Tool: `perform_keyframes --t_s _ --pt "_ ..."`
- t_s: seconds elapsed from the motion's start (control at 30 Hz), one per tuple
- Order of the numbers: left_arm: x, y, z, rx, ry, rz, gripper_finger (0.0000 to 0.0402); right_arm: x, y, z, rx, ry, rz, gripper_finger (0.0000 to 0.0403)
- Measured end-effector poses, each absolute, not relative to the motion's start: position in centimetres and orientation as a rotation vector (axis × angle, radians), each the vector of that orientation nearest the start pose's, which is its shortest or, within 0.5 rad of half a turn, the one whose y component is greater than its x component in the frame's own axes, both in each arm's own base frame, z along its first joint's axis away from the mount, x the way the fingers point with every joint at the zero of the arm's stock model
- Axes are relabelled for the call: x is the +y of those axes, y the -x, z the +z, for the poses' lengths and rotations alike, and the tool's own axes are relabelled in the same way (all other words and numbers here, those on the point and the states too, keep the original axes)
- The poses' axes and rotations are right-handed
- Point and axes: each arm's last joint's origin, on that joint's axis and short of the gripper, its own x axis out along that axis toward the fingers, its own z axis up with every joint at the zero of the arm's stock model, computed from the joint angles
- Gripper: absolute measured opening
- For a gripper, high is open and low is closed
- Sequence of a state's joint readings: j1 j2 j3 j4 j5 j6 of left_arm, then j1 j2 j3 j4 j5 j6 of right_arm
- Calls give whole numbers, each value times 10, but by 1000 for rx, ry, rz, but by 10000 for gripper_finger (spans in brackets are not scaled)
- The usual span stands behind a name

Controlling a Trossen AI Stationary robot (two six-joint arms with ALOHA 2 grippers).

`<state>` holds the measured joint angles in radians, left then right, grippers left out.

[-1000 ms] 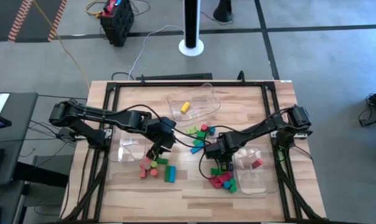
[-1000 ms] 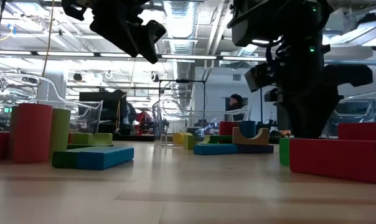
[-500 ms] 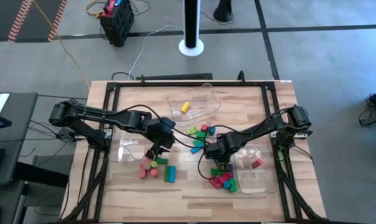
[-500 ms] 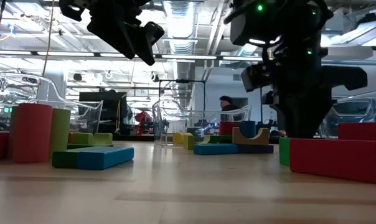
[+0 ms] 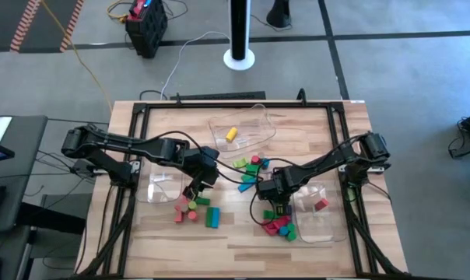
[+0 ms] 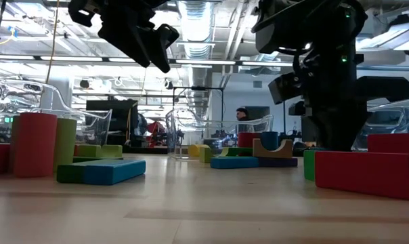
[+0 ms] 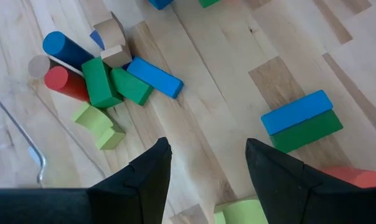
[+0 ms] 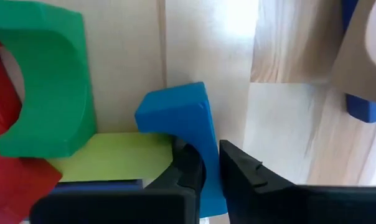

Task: Sort blocks by size
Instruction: Put the blue arch block into the left transparent bin

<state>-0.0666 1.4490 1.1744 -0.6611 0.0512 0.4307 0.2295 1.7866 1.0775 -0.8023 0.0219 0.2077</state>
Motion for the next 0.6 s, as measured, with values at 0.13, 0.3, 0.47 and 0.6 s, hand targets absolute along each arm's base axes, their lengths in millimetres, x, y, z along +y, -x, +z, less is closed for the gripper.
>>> perform_keyframes --t_s 0.13,0.3,0.47,0.6 --pt "-21 -297 279 896 -408 -309 202 69 -299 153 1498 22 10 63" --pt "-21 -297 281 878 -426 -305 201 68 -299 172 1394 22 8 62" --pt "-21 -295 291 814 -447 -299 201 67 -297 204 1217 9 9 62" --pt "-22 -292 303 726 -487 -297 201 66 -294 230 1061 -8 28 62"
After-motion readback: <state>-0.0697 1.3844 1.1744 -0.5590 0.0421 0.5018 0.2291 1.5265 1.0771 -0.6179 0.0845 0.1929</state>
